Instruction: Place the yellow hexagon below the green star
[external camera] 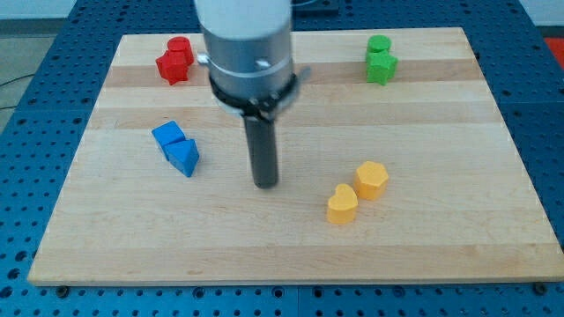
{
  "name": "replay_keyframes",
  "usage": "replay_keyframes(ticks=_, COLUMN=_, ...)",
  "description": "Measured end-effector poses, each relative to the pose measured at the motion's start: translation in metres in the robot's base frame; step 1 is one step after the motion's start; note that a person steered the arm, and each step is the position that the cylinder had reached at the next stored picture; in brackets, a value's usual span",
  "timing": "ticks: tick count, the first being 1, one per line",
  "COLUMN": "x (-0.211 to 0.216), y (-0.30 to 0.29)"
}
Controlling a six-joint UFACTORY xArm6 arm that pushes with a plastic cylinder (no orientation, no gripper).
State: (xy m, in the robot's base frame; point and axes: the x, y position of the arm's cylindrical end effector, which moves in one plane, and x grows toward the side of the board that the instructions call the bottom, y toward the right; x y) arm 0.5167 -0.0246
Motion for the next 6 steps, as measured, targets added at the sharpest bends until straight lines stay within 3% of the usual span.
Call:
replay_keyframes(ticks=1, x=0.051, y=0.022)
replay_keyframes(ticks=2, x=0.054, y=0.036)
replay_keyframes(ticks=4, x=0.015, y=0.132)
replay_keyframes(ticks=6, x=-0.041, y=0.155)
